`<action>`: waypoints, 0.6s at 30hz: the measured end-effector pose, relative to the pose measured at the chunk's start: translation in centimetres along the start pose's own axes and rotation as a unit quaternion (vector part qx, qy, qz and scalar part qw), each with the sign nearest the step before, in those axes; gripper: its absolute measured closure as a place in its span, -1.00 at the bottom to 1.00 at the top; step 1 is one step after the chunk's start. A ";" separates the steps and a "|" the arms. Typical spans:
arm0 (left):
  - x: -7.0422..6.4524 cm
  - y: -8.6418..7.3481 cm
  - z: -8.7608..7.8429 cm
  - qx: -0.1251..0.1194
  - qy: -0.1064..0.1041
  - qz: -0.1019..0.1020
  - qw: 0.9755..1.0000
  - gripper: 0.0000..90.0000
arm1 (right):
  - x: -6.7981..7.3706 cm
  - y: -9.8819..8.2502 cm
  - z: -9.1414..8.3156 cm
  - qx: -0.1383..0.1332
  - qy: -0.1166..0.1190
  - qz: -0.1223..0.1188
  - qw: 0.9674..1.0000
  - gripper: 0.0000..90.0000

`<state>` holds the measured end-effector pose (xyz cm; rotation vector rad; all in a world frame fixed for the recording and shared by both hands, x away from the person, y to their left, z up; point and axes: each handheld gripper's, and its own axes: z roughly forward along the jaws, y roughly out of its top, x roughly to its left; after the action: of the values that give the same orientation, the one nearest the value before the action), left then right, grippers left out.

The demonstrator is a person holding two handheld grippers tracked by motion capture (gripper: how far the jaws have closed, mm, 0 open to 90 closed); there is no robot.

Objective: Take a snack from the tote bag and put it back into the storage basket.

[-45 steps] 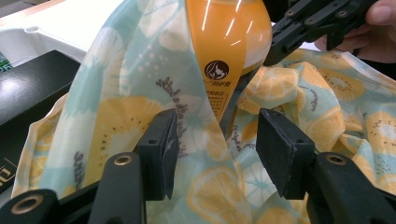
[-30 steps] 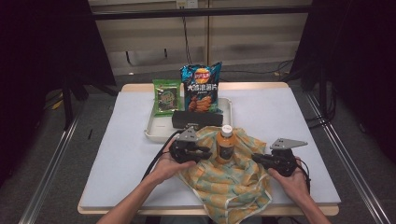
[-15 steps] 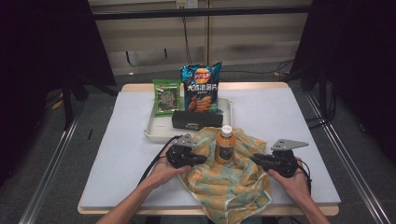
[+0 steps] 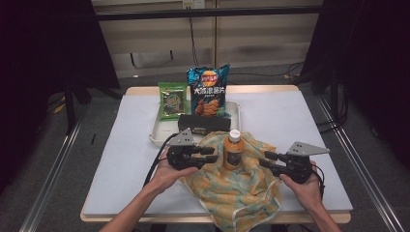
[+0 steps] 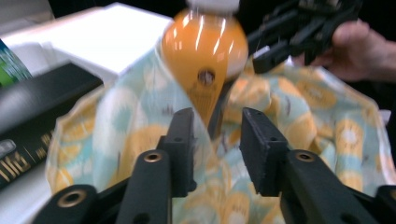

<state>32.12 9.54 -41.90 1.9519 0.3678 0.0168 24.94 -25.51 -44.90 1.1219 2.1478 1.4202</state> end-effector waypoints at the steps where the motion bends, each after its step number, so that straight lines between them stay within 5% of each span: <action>1: 0.0 0.1 0.1 -0.005 -0.001 -0.002 1.000 0.40 | 0.0 0.0 0.0 0.000 0.000 0.001 1.000 0.35; 6: -0.3 1.2 1.3 -0.009 0.015 0.000 1.000 0.12 | 0.0 0.1 0.2 -0.001 0.001 0.000 1.000 0.34; 7: 0.0 1.4 1.8 -0.017 0.011 -0.005 1.000 -0.08 | -0.1 0.1 0.2 0.000 0.001 0.002 1.000 0.34; 18: 0.0 2.5 4.6 -0.015 0.018 -0.001 1.000 -0.35 | -0.3 0.1 0.2 0.000 0.000 0.006 1.000 0.37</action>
<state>33.55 4.56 -41.52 1.9244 0.3921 0.0560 25.32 -25.55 -44.98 1.1375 2.1443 1.4249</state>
